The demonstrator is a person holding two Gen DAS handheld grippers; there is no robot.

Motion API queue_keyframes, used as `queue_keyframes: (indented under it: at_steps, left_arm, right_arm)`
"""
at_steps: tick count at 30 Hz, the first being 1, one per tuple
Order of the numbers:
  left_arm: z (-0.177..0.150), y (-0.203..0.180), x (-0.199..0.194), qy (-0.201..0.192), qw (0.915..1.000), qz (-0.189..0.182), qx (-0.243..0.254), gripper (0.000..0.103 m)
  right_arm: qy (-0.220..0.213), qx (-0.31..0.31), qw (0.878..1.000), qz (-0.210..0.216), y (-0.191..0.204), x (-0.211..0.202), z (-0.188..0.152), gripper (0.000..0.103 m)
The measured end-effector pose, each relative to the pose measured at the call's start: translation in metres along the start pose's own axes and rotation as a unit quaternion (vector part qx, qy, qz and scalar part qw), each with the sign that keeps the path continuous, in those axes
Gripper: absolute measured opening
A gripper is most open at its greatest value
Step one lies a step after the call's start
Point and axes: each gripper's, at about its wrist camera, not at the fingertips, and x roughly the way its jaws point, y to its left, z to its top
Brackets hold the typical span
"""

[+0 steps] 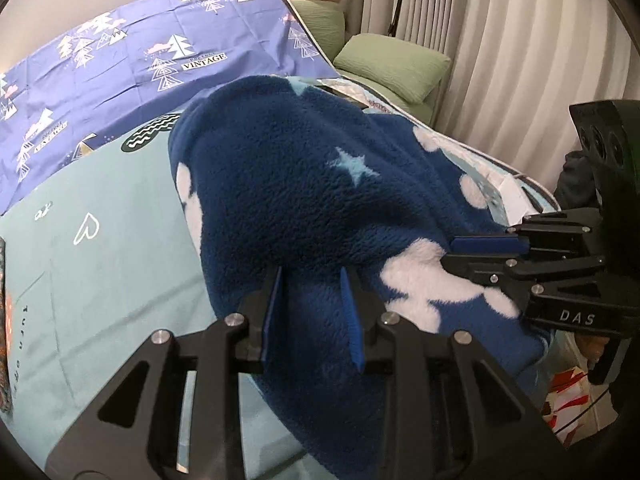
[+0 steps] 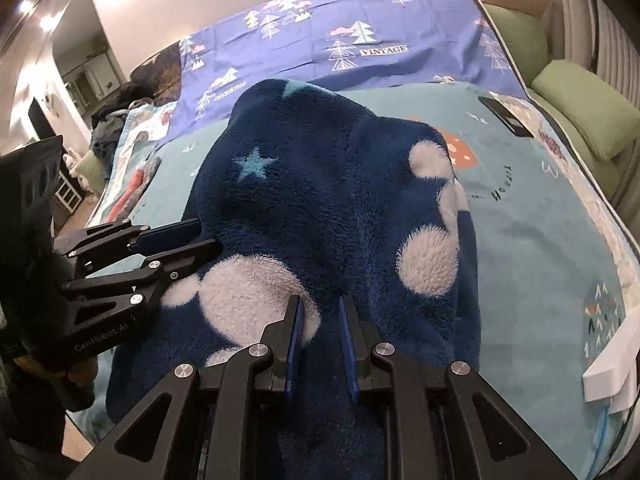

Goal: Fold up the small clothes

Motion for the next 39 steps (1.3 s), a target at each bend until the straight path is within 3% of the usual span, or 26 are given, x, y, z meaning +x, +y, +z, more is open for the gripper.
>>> queue_keyframes:
  at_steps: [4, 9, 12, 14, 17, 18, 22, 28, 32, 35, 36, 37, 39]
  left_arm:
    - [0.011, 0.006, -0.020, -0.016, 0.9996, -0.024, -0.007, 0.033]
    - [0.059, 0.017, -0.041, -0.081, 0.9967, -0.007, 0.000, 0.033]
    - [0.086, 0.033, -0.013, -0.065, 0.9965, -0.033, -0.040, 0.033]
    - [0.091, 0.042, 0.019, -0.035, 0.9982, -0.014, -0.046, 0.033]
    - [0.072, 0.060, 0.084, 0.042, 0.9980, 0.022, -0.043, 0.030]
    - [0.067, 0.063, 0.093, 0.041, 0.9980, 0.021, -0.043, 0.030]
    - [0.059, 0.051, 0.086, 0.016, 0.9984, 0.048, -0.023, 0.030]
    - [0.068, 0.055, 0.077, 0.009, 0.9992, 0.031, -0.024, 0.029]
    - [0.080, 0.053, 0.044, -0.015, 0.9989, 0.023, -0.038, 0.029]
    - [0.078, 0.048, 0.016, -0.039, 0.9983, -0.004, -0.044, 0.030]
    - [0.074, 0.045, 0.012, -0.042, 0.9984, -0.009, -0.036, 0.036]
    - [0.069, 0.040, 0.013, -0.041, 0.9989, 0.001, -0.020, 0.048]
    - [0.060, 0.035, 0.035, -0.021, 0.9979, 0.060, 0.009, 0.059]
  right_arm:
    - [0.001, -0.010, 1.000, 0.012, -0.001, -0.021, 0.021, 0.018]
    - [-0.062, -0.038, 0.997, 0.010, 0.003, -0.031, 0.081, 0.018]
    - [-0.052, -0.018, 0.998, 0.043, -0.004, -0.002, 0.117, 0.018]
    - [-0.031, -0.007, 0.998, 0.054, -0.009, 0.023, 0.127, 0.018]
    - [0.065, 0.031, 0.996, 0.047, -0.024, 0.093, 0.123, 0.017]
    - [0.091, 0.044, 0.993, 0.061, -0.029, 0.119, 0.115, 0.015]
    - [0.083, 0.052, 0.992, 0.078, -0.036, 0.120, 0.115, 0.014]
    - [0.068, 0.029, 0.996, 0.052, -0.026, 0.109, 0.116, 0.015]
    - [0.017, 0.020, 0.999, 0.023, -0.017, 0.061, 0.117, 0.018]
    - [-0.011, 0.019, 0.999, 0.031, -0.015, 0.023, 0.108, 0.022]
    - [-0.009, 0.012, 0.999, 0.034, -0.014, 0.017, 0.100, 0.026]
    - [0.001, 0.006, 0.999, 0.033, -0.013, 0.019, 0.095, 0.029]
    - [0.036, 0.006, 0.999, 0.028, -0.013, 0.041, 0.082, 0.037]
